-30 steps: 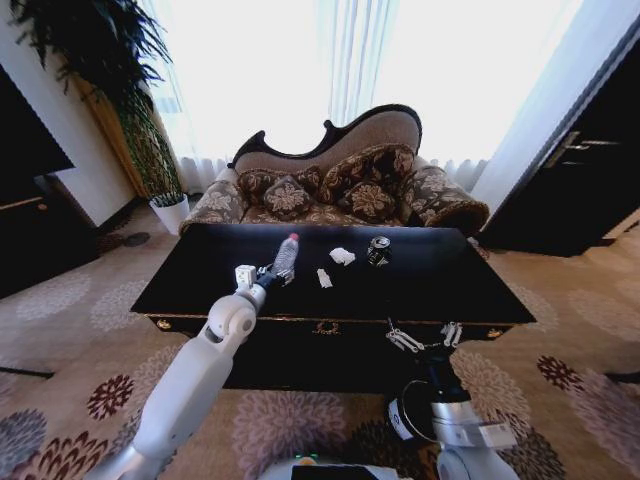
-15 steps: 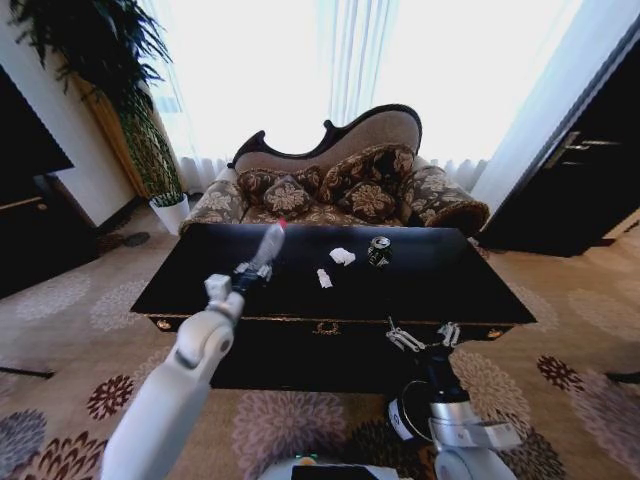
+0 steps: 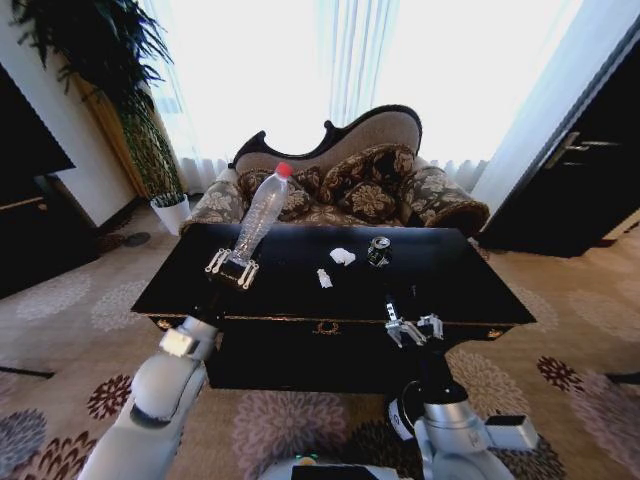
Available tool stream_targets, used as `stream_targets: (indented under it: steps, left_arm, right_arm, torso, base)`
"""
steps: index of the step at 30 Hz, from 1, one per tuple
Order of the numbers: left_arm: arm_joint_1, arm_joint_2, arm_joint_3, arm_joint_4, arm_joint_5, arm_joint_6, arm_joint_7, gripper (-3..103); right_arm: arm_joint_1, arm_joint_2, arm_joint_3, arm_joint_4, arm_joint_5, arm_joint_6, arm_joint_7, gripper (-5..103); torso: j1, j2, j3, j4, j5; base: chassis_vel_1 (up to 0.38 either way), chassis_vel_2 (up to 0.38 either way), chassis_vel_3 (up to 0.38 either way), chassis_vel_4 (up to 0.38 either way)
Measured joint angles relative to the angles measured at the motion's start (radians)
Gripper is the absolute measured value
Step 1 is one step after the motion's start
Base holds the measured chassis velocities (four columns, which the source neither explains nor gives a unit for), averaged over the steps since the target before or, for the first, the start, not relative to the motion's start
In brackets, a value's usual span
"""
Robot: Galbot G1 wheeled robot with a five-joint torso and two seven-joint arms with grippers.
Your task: Move to the front of the table and place the trash on the table into the trash bin.
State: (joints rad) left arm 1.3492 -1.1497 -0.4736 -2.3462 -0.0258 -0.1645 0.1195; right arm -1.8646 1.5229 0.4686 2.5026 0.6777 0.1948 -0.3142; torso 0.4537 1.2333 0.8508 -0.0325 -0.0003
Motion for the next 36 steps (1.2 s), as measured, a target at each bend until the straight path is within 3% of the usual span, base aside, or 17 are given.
stream_targets:
  steps: [3, 15, 24, 36]
  left_arm:
    - [0.014, 0.019, 0.031, -0.034, 0.031, -0.005, 0.035, 36]
    - [-0.021, 0.132, 0.15, -0.06, 0.003, -0.002, 0.125, 36]
    - [-0.05, 0.187, 0.184, -0.055, -0.004, -0.015, 0.169, 36]
    - [-0.065, 0.262, 0.202, -0.043, -0.027, -0.049, 0.227, 36]
  right_arm:
    - [-0.008, -0.016, -0.031, 0.001, 0.019, -0.01, 0.004, 100]
    - [-0.016, -0.027, -0.088, 0.0, 0.163, -0.039, 0.002, 100]
    - [-0.009, -0.021, -0.121, -0.001, 0.195, -0.05, -0.018, 100]
    - [0.007, -0.026, -0.088, -0.002, 0.222, -0.042, -0.041, 100]
  torso:
    - [0.0, 0.0, 0.0, 0.0, 0.0001]
    - [0.0, 0.0, 0.0, -0.0001, 0.0001]
    - [0.0, 0.0, 0.0, -0.0001, 0.0]
    - [0.0, 0.0, 0.0, 0.0, 0.0]
  base:
    - [0.0, 0.0, 0.0, 0.0]
    - [0.0, 0.0, 0.0, 0.0]
    - [0.0, 0.0, 0.0, 0.0]
    - [0.0, 0.0, 0.0, 0.0]
